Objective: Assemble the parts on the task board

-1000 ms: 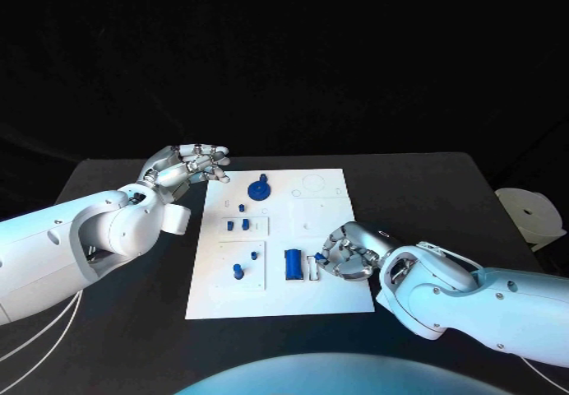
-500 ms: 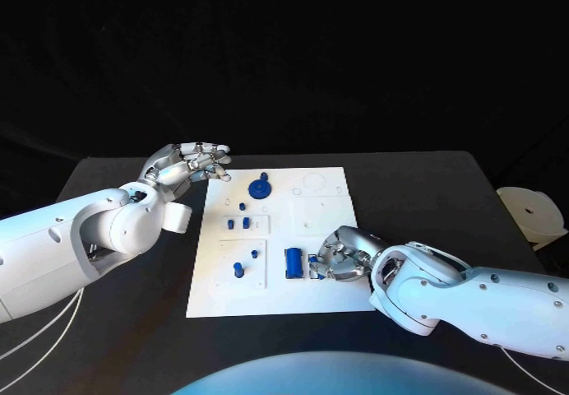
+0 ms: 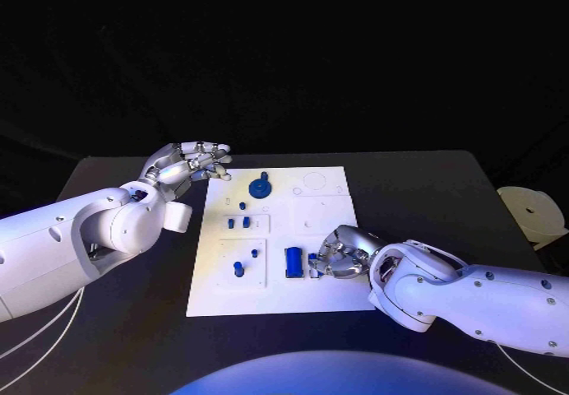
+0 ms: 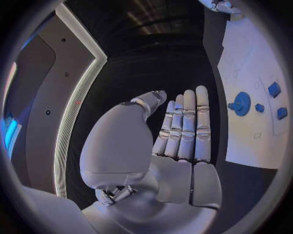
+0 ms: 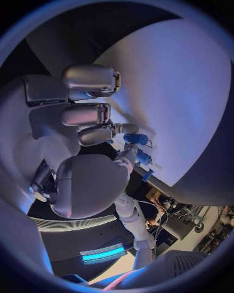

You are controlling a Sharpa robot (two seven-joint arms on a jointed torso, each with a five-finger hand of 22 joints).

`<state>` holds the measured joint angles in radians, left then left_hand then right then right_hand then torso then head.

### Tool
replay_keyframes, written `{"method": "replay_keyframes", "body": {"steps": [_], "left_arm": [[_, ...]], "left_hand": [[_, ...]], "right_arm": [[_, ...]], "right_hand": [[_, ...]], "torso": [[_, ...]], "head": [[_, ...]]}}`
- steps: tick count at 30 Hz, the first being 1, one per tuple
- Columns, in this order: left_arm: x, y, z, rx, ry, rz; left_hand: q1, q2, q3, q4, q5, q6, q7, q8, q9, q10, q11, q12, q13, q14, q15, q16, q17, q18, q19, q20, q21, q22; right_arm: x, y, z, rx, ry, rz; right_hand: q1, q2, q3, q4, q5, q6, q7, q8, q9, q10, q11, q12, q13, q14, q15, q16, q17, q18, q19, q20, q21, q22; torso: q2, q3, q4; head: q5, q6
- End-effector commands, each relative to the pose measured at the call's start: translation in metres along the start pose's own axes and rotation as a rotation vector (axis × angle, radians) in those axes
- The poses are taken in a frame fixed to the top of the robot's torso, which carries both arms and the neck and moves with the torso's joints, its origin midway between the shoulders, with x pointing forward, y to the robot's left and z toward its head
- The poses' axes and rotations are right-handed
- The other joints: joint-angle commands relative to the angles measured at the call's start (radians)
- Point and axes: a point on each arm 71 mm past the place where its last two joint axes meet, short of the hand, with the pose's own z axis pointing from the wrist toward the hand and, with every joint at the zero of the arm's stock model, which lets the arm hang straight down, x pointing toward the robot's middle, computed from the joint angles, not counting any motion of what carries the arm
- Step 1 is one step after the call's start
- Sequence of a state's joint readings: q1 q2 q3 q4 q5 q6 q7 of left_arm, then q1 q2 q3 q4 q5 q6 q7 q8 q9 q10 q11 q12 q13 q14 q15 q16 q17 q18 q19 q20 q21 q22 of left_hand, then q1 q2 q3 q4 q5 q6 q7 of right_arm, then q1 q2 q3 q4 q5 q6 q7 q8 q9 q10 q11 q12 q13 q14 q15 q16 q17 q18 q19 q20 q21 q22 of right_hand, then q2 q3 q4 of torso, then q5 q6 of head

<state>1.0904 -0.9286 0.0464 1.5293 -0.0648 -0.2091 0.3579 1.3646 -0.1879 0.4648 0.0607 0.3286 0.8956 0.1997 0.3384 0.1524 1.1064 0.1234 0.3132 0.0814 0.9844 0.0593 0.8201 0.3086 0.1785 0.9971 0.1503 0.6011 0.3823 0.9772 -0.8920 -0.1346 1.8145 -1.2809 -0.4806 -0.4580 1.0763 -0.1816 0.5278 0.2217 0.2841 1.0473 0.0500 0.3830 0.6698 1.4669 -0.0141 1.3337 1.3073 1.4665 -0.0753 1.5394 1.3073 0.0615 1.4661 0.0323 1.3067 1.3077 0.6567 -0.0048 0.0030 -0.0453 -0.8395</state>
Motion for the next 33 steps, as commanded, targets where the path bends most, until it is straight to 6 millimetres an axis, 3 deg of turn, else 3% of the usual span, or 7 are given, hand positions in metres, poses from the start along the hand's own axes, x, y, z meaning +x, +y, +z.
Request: {"method": "replay_keyframes", "body": {"steps": [1, 8, 12, 26, 33], "left_arm": [[0.0028, -0.0007, 0.0002, 0.003, 0.020, -0.012], [0.0026, -0.0006, 0.0001, 0.002, 0.020, -0.012], [0.0023, -0.0006, 0.0001, 0.000, 0.020, -0.012], [0.0014, -0.0003, -0.0001, -0.004, 0.019, -0.011], [0.0013, -0.0002, 0.0000, -0.004, 0.019, -0.011]], "left_hand": [[0.008, 0.005, 0.000, -0.004, 0.007, 0.001, 0.004, -0.005, -0.001, -0.003, 0.004, -0.007, 0.001, -0.001, 0.002, -0.002, -0.001, 0.003, 0.008, -0.002, -0.003, -0.001], [0.007, 0.005, -0.001, -0.004, 0.007, 0.001, 0.004, -0.005, -0.001, -0.003, 0.004, -0.007, 0.001, -0.001, 0.002, -0.002, -0.001, 0.003, 0.008, -0.002, -0.003, -0.001], [0.007, 0.005, -0.001, -0.004, 0.007, 0.001, 0.004, -0.005, -0.001, -0.003, 0.004, -0.007, 0.001, -0.001, 0.002, -0.002, -0.001, 0.003, 0.008, -0.002, -0.003, -0.001], [0.007, 0.005, -0.001, -0.004, 0.007, 0.001, 0.005, -0.005, -0.001, -0.004, 0.004, -0.007, 0.001, -0.001, 0.002, -0.002, -0.002, 0.002, 0.008, -0.001, -0.004, -0.001], [0.006, 0.005, -0.001, -0.004, 0.007, 0.001, 0.005, -0.005, -0.002, -0.004, 0.004, -0.007, 0.001, -0.001, 0.002, -0.002, -0.002, 0.002, 0.008, -0.001, -0.004, -0.001]], "right_arm": [[0.0050, 0.0027, -0.0002, -0.010, 0.028, -0.023], [0.0060, 0.0049, -0.0007, -0.023, 0.034, -0.025], [0.0061, 0.0053, -0.0013, -0.028, 0.036, -0.025], [0.0027, 0.0035, -0.0054, -0.043, 0.019, -0.030], [0.0016, 0.0025, -0.0072, -0.048, 0.018, -0.034]], "right_hand": [[-0.017, -0.001, -0.004, 0.012, -0.012, 0.006, 0.000, -0.001, 0.002, 0.028, -0.010, -0.005, 0.110, 0.089, -0.008, 0.004, 0.186, -0.014, 0.034, -0.006, 0.006, 0.200], [-0.038, -0.004, -0.026, 0.033, -0.050, 0.021, -0.006, 0.012, 0.010, 0.033, -0.014, 0.011, 0.121, 0.089, -0.012, 0.004, 0.187, -0.014, 0.034, -0.008, 0.007, 0.201], [-0.061, -0.015, -0.066, 0.056, -0.002, 0.022, -0.007, 0.019, 0.017, 0.034, -0.016, 0.013, 0.123, 0.089, -0.014, 0.004, 0.187, -0.015, 0.034, -0.011, 0.009, 0.201], [-0.108, -0.016, -0.139, 0.070, -0.004, 0.024, -0.011, 0.026, 0.022, 0.037, -0.019, 0.018, 0.128, 0.090, -0.016, 0.005, 0.190, -0.015, 0.034, -0.013, 0.010, 0.201], [-0.095, -0.010, -0.147, 0.063, 0.002, 0.023, -0.013, 0.028, 0.023, 0.037, -0.020, 0.019, 0.129, 0.090, -0.017, 0.005, 0.190, -0.015, 0.035, -0.014, 0.012, 0.202]], "torso": [[0.000, 0.0000, -0.0001], [0.000, -0.0007, 0.0002], [0.000, -0.0004, -0.0001], [-0.001, 0.0005, -0.0014], [-0.001, 0.0005, -0.0015]], "head": [[0.001, -0.001], [0.002, -0.002], [0.002, -0.002], [0.005, -0.003], [0.005, -0.003]]}}
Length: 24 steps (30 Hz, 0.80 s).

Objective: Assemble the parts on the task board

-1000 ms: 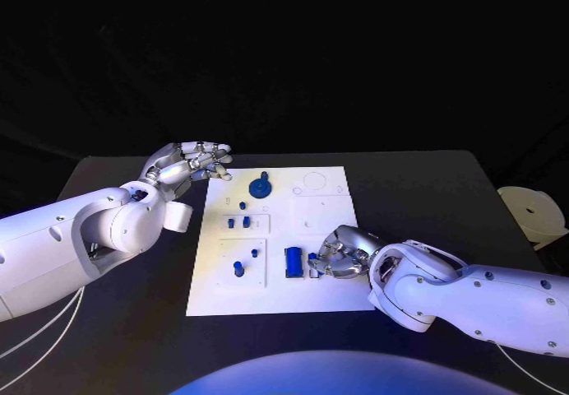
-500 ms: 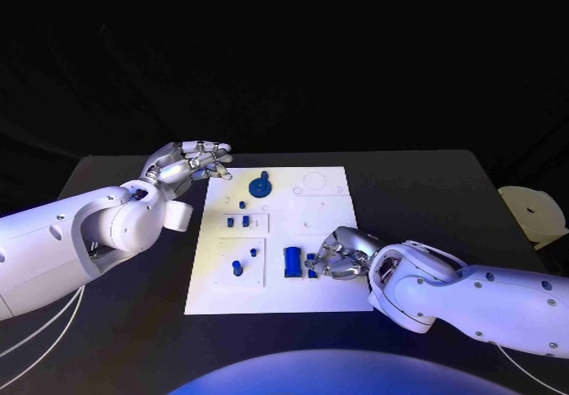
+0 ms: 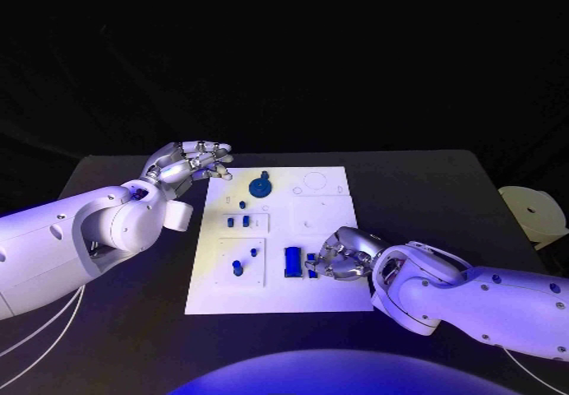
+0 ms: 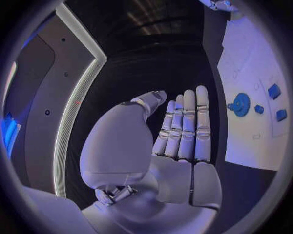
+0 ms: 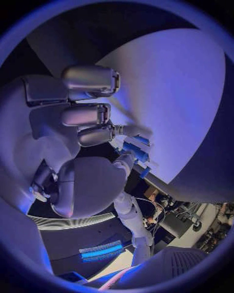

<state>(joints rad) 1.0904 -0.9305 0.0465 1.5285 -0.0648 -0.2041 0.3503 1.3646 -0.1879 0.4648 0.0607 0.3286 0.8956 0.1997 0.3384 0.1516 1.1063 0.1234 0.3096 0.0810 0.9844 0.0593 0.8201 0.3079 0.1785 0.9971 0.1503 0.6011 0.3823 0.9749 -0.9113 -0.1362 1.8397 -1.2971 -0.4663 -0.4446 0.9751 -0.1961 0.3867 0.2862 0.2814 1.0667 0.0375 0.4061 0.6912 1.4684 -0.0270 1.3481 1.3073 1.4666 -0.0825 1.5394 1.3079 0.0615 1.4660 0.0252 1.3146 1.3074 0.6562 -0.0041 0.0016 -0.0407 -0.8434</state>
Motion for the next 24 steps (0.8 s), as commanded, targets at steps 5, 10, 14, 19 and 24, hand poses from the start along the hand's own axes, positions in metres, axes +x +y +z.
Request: {"method": "replay_keyframes", "body": {"steps": [5, 10, 14, 19, 24], "left_arm": [[0.002, -0.001, 0.000, 0.004, 0.017, -0.010], [0.002, 0.000, 0.001, 0.004, 0.016, -0.010], [0.003, 0.000, 0.001, 0.004, 0.018, -0.011], [0.003, 0.000, 0.001, 0.004, 0.018, -0.011], [0.004, 0.000, 0.002, 0.004, 0.021, -0.012]], "left_hand": [[0.006, 0.005, -0.001, -0.004, 0.007, 0.001, 0.005, -0.005, -0.001, -0.004, 0.004, -0.003, 0.002, -0.001, 0.002, -0.002, -0.001, 0.002, 0.008, -0.001, -0.004, -0.001], [0.006, 0.005, -0.001, -0.004, 0.007, 0.001, 0.005, -0.006, -0.001, -0.004, 0.004, -0.004, 0.002, -0.002, 0.002, -0.002, -0.001, 0.002, 0.008, -0.001, -0.004, -0.001], [0.006, 0.005, -0.001, -0.004, 0.007, 0.001, 0.005, -0.006, -0.001, -0.004, 0.004, -0.004, 0.002, -0.002, 0.002, -0.002, -0.001, 0.002, 0.008, -0.001, -0.004, -0.001], [0.006, 0.005, -0.001, -0.004, 0.007, 0.001, 0.005, -0.006, -0.001, -0.004, 0.004, -0.004, 0.002, -0.002, 0.002, -0.002, -0.001, 0.002, 0.008, -0.001, -0.004, -0.001], [0.006, 0.005, -0.001, -0.004, 0.007, 0.001, 0.005, -0.006, -0.001, -0.004, 0.004, -0.004, 0.002, -0.002, 0.002, -0.002, -0.001, 0.002, 0.008, -0.001, -0.004, -0.001]], "right_arm": [[-0.001, 0.002, -0.003, -0.048, -0.001, -0.020], [-0.002, 0.011, -0.006, -0.100, -0.011, -0.034], [-0.002, 0.017, -0.006, -0.126, -0.013, -0.045], [0.001, 0.023, -0.004, -0.141, -0.007, -0.059], [0.003, 0.026, 0.000, -0.140, 0.001, -0.075]], "right_hand": [[0.072, 0.013, -0.007, -0.024, -0.033, -0.001, -0.001, 0.005, 0.003, 0.036, -0.008, 0.005, 0.130, 0.090, -0.011, 0.006, 0.190, -0.015, 0.035, -0.008, 0.003, 0.202], [0.148, 0.008, -0.004, -0.064, -0.145, -0.002, -0.003, 0.005, 0.002, 0.037, -0.010, 0.009, 0.134, 0.090, -0.012, 0.007, 0.194, -0.016, 0.035, -0.009, 0.006, 0.202], [0.156, 0.008, -0.004, -0.067, -0.153, 0.000, -0.004, 0.006, 0.002, 0.039, -0.010, 0.015, 0.137, 0.091, -0.012, 0.007, 0.195, -0.016, 0.037, -0.009, 0.011, 0.204], [0.158, 0.009, -0.004, -0.068, -0.157, 0.003, -0.004, 0.007, 0.002, 0.040, -0.011, 0.018, 0.139, 0.091, -0.012, 0.008, 0.198, -0.017, 0.038, -0.009, 0.014, 0.204], [0.163, 0.012, -0.003, -0.069, -0.163, 0.007, -0.006, 0.010, 0.002, 0.043, -0.012, 0.023, 0.142, 0.092, -0.013, 0.009, 0.200, -0.018, 0.039, -0.009, 0.017, 0.205]], "torso": [[-0.001, -0.0004, 0.0000], [-0.001, -0.0014, 0.0005], [-0.001, -0.0009, 0.0028], [0.000, -0.0026, 0.0017], [0.000, -0.0019, 0.0029]], "head": [[0.000, 0.000], [-0.002, 0.002], [-0.001, 0.003], [-0.001, 0.003], [0.000, 0.003]]}}
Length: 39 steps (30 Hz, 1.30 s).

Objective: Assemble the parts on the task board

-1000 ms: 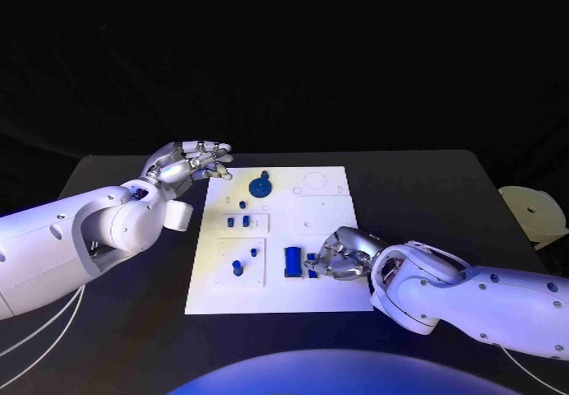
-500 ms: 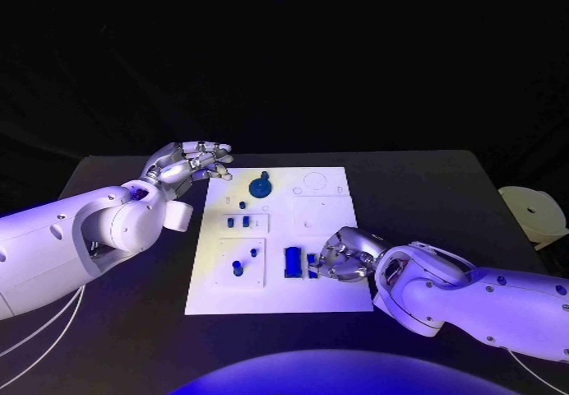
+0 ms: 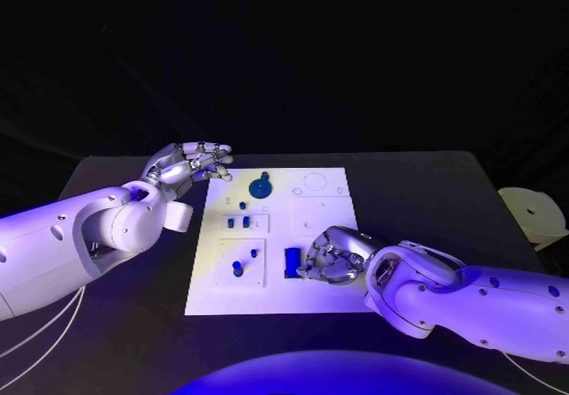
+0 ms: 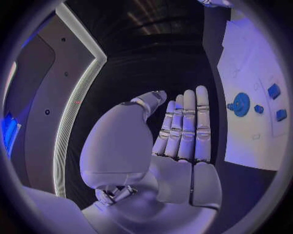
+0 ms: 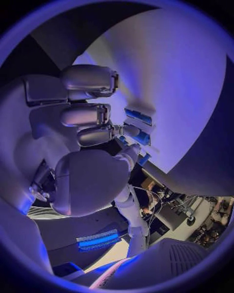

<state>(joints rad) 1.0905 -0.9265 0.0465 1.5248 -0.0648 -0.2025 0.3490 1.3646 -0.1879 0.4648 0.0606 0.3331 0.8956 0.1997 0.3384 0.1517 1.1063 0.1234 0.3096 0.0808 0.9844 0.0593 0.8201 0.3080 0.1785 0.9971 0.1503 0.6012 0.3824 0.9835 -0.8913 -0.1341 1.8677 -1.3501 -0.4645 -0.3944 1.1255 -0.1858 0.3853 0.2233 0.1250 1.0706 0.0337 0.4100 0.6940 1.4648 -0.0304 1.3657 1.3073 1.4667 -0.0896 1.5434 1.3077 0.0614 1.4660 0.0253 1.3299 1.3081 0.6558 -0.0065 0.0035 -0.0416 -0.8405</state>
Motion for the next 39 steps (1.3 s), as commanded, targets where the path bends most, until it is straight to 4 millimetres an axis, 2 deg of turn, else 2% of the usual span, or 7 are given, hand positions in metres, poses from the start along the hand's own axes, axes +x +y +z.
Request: {"method": "replay_keyframes", "body": {"steps": [1, 13, 21, 30, 35, 38, 39], "left_arm": [[0.003, -0.001, 0.001, 0.006, 0.019, -0.011], [0.003, -0.001, 0.000, 0.006, 0.019, -0.011], [0.003, -0.001, 0.000, 0.006, 0.018, -0.010], [0.003, -0.001, 0.000, 0.006, 0.018, -0.010], [0.003, -0.001, 0.000, 0.007, 0.018, -0.010], [0.003, -0.001, 0.000, 0.007, 0.018, -0.010], [0.003, -0.001, 0.001, 0.007, 0.018, -0.010]], "left_hand": [[0.006, 0.005, -0.001, -0.004, 0.002, 0.001, 0.005, -0.006, -0.001, -0.004, 0.004, -0.004, 0.002, -0.002, 0.002, -0.002, -0.001, 0.002, 0.008, -0.001, -0.004, -0.001], [0.006, 0.005, -0.001, -0.004, 0.002, 0.001, 0.005, -0.006, -0.001, -0.004, 0.004, -0.004, 0.002, -0.002, 0.002, -0.002, -0.001, 0.002, 0.008, -0.001, -0.004, -0.001], [0.008, 0.006, 0.000, -0.005, 0.003, 0.001, 0.005, -0.006, -0.002, -0.004, 0.004, -0.004, 0.002, -0.002, 0.002, -0.003, -0.002, 0.002, 0.008, -0.002, -0.004, -0.001], [0.008, 0.006, 0.000, -0.005, 0.003, 0.001, 0.005, -0.006, -0.002, -0.004, 0.004, -0.004, 0.002, -0.002, 0.002, -0.003, -0.002, 0.002, 0.008, -0.002, -0.004, -0.001], [0.008, 0.006, 0.000, -0.005, 0.003, 0.001, 0.005, -0.006, -0.002, -0.004, 0.004, -0.004, 0.002, -0.002, 0.002, -0.003, -0.002, 0.002, 0.008, -0.002, -0.004, -0.001], [0.008, 0.006, 0.000, -0.005, 0.003, 0.001, 0.005, -0.006, -0.002, -0.004, 0.004, -0.004, 0.002, -0.002, 0.002, -0.003, -0.002, 0.002, 0.008, -0.002, -0.004, -0.001], [0.008, 0.006, 0.000, -0.005, 0.003, 0.001, 0.005, -0.006, -0.002, -0.004, 0.004, -0.004, 0.002, -0.002, 0.002, -0.003, -0.002, 0.002, 0.008, -0.002, -0.004, -0.001]], "right_arm": [[0.002, 0.002, 0.002, -0.020, 0.011, -0.040], [0.005, 0.003, 0.013, -0.004, 0.014, -0.096], [0.004, 0.002, 0.015, -0.004, 0.003, -0.119], [0.003, 0.005, 0.013, -0.029, -0.022, -0.119], [0.000, 0.007, 0.012, -0.089, -0.054, -0.050], [-0.005, 0.008, 0.011, -0.146, -0.093, 0.016], [-0.006, 0.007, 0.011, -0.162, -0.107, 0.039]], "right_hand": [[0.013, 0.003, -0.001, -0.006, -0.008, 0.004, -0.003, 0.006, -0.001, 0.047, -0.009, 0.006, 0.143, 0.092, -0.006, 0.005, 0.200, -0.018, 0.039, -0.010, 0.003, 0.205], [0.034, 0.010, 0.007, -0.016, -0.012, 0.010, -0.008, 0.010, 0.000, 0.050, -0.014, 0.014, 0.148, 0.092, -0.010, 0.006, 0.203, -0.018, 0.040, -0.012, 0.007, 0.206], [0.043, 0.014, 0.011, -0.020, -0.013, 0.012, -0.010, 0.012, 0.000, 0.051, -0.015, 0.018, 0.151, 0.092, -0.011, 0.006, 0.204, -0.019, 0.041, -0.013, 0.010, 0.206], [0.048, 0.017, 0.014, -0.023, -0.013, 0.013, -0.011, 0.013, 0.000, 0.052, -0.016, 0.020, 0.152, 0.092, -0.012, 0.006, 0.203, -0.019, 0.041, -0.014, 0.010, 0.206], [0.032, 0.005, 0.004, -0.014, -0.015, 0.003, -0.004, 0.007, -0.003, 0.044, -0.012, -0.003, 0.139, 0.090, -0.010, 0.002, 0.192, -0.015, 0.035, -0.014, -0.012, 0.201], [0.027, -0.003, -0.004, -0.009, -0.013, -0.031, 0.011, -0.013, -0.012, 0.034, 0.001, -0.026, 0.126, 0.085, -0.001, -0.006, 0.172, -0.009, 0.022, -0.009, -0.052, 0.191], [0.023, -0.012, -0.011, -0.006, -0.005, -0.051, 0.021, -0.025, -0.017, 0.026, 0.009, -0.039, 0.119, 0.082, 0.005, -0.011, 0.158, -0.005, 0.014, -0.004, -0.079, 0.185]], "torso": [[0.001, 0.0004, 0.0011], [0.001, 0.0018, -0.0003], [0.000, 0.0016, -0.0016], [0.000, 0.0013, -0.0003], [-0.002, 0.0005, -0.0008], [-0.004, -0.0011, -0.0020], [-0.005, -0.0017, -0.0026]], "head": [[0.001, -0.001], [0.005, -0.005], [0.005, -0.005], [0.005, -0.002], [0.006, 0.002], [0.006, 0.007], [0.006, 0.010]]}}
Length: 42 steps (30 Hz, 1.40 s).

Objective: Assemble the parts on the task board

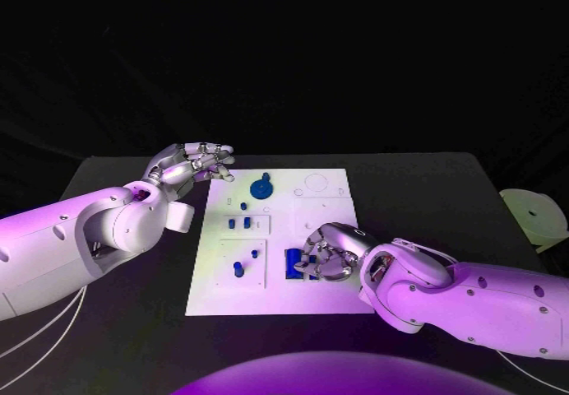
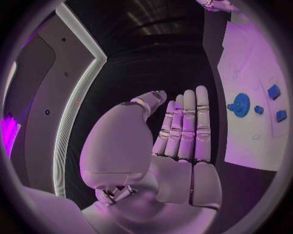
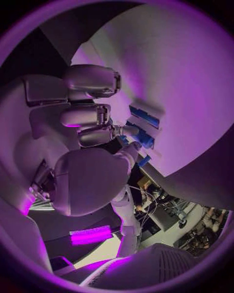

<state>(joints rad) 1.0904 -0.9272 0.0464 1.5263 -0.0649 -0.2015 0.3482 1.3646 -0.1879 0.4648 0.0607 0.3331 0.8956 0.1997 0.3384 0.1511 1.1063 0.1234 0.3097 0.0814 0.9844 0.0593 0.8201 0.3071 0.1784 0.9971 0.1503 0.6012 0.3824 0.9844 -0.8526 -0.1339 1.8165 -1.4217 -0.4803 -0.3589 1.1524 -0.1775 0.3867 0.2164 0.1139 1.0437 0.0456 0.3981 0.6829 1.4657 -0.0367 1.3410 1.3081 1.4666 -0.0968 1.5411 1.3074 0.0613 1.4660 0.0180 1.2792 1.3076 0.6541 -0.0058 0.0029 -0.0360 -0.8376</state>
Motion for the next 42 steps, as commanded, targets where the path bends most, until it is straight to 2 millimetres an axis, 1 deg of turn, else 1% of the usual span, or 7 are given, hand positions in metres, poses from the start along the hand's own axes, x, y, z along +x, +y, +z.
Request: {"method": "replay_keyframes", "body": {"steps": [1, 12, 19, 35, 36, 41, 42], "left_arm": [[0.003, -0.001, 0.001, 0.008, 0.016, -0.010], [-0.002, 0.009, 0.005, 0.013, -0.004, -0.026], [-0.009, 0.017, 0.008, 0.036, -0.059, -0.043], [-0.026, 0.033, 0.025, 0.098, -0.236, -0.044], [-0.022, 0.034, 0.025, 0.050, -0.175, -0.037], [-0.018, 0.035, 0.024, 0.050, -0.187, -0.027], [-0.016, 0.035, 0.024, 0.050, -0.192, -0.024]], "left_hand": [[0.008, 0.006, 0.000, -0.005, 0.003, 0.001, 0.005, -0.006, -0.001, -0.004, 0.004, -0.004, 0.001, -0.002, 0.002, -0.003, -0.001, 0.003, 0.008, -0.002, -0.004, -0.001], [-0.012, -0.001, -0.009, 0.008, -0.001, -0.005, 0.005, -0.010, -0.004, -0.013, 0.008, -0.009, 0.000, -0.009, 0.007, -0.005, -0.004, 0.001, 0.002, 0.003, -0.016, -0.007], [-0.030, -0.011, -0.010, 0.032, -0.003, -0.028, 0.003, -0.017, -0.010, -0.057, 0.020, -0.041, -0.012, -0.094, 0.031, -0.082, -0.037, -0.007, -0.058, 0.026, -0.097, -0.052], [-0.007, -0.005, -0.027, 0.057, -0.006, -0.079, -0.045, -0.086, -0.027, -0.202, 0.069, -0.236, -0.019, -0.308, 0.140, -0.521, -0.190, -0.026, -0.267, 0.141, -0.489, -0.294], [-0.420, 0.188, -0.465, -0.061, -0.333, -0.896, -0.200, -0.338, -0.151, -1.106, -0.123, -0.310, -0.081, -0.984, -0.059, -0.820, -0.307, -0.178, -0.997, -0.150, -0.601, -0.382], [-0.562, 0.188, -0.465, -0.061, -0.333, -0.896, -0.200, -0.338, -0.151, -1.106, -0.123, -0.310, -0.081, -0.984, -0.059, -0.820, -0.307, -0.178, -0.997, -0.150, -0.601, -0.382], [-0.593, 0.188, -0.465, -0.061, -0.333, -0.896, -0.200, -0.338, -0.151, -1.106, -0.123, -0.310, -0.081, -0.984, -0.059, -0.820, -0.307, -0.178, -0.997, -0.150, -0.601, -0.382]], "right_arm": [[-0.007, 0.003, 0.000, -0.110, -0.080, 0.119], [-0.040, -0.029, 0.016, -0.184, -0.197, 0.406], [-0.077, -0.068, 0.038, -0.114, -0.285, 0.600], [-0.117, -0.120, 0.076, -0.097, -0.382, 0.866], [-0.116, -0.123, 0.074, -0.020, -0.404, 0.762], [-0.115, -0.117, 0.073, -0.023, -0.422, 0.786], [-0.114, -0.114, 0.072, -0.024, -0.429, 0.795]], "right_hand": [[-0.003, -0.025, -0.018, 0.002, 0.017, -0.049, 0.020, -0.028, -0.012, 0.020, 0.025, -0.023, 0.114, 0.081, 0.020, -0.012, 0.152, -0.002, 0.009, 0.007, -0.042, 0.181], [0.016, -0.010, -0.038, 0.002, 0.049, -0.110, 0.054, -0.078, -0.032, -0.018, 0.056, -0.088, 0.079, 0.066, 0.048, -0.040, 0.090, 0.015, -0.027, 0.034, -0.151, 0.155], [0.084, 0.018, -0.014, -0.035, 0.029, -0.151, 0.085, -0.114, -0.042, -0.343, 0.085, -0.686, -0.294, -0.122, 0.078, -0.368, -0.404, 0.119, -0.299, 0.066, -0.862, -0.070], [0.076, 0.052, 0.085, -0.119, -0.024, -0.206, 0.195, -0.271, -0.217, -0.498, 0.221, -1.229, -1.017, -0.543, 0.242, -1.236, -1.008, 0.122, -0.619, 0.240, -1.216, -0.660], [-0.291, 0.178, -0.387, -0.216, -0.114, -1.044, -0.046, -0.398, -0.683, -1.466, 0.037, -1.341, -1.308, -1.467, 0.097, -1.541, -1.307, -0.061, -1.466, -0.018, -1.279, -1.308], [-0.425, 0.178, -0.387, -0.216, -0.114, -1.044, -0.046, -0.398, -0.683, -1.466, 0.037, -1.341, -1.308, -1.467, 0.097, -1.541, -1.307, -0.061, -1.466, -0.018, -1.279, -1.308], [-1.152, 0.178, -0.387, -0.216, -0.114, -1.044, -0.046, -0.398, -0.683, -1.466, 0.037, -1.341, -1.308, -1.467, 0.097, -1.541, -1.307, -0.061, -1.466, -0.018, -1.279, -1.308]], "torso": [[-0.004, -0.0030, -0.0021], [-0.037, -0.0190, -0.0088], [-0.057, -0.0262, -0.0162], [-0.085, -0.0135, -0.0112], [-0.080, -0.0194, -0.0129], [-0.085, -0.0150, -0.0112], [-0.087, -0.0132, -0.0105]], "head": [[0.000, 0.008], [-0.002, 0.048], [-0.004, 0.094], [0.013, 0.155], [0.010, 0.147], [0.015, 0.163], [0.017, 0.169]]}}
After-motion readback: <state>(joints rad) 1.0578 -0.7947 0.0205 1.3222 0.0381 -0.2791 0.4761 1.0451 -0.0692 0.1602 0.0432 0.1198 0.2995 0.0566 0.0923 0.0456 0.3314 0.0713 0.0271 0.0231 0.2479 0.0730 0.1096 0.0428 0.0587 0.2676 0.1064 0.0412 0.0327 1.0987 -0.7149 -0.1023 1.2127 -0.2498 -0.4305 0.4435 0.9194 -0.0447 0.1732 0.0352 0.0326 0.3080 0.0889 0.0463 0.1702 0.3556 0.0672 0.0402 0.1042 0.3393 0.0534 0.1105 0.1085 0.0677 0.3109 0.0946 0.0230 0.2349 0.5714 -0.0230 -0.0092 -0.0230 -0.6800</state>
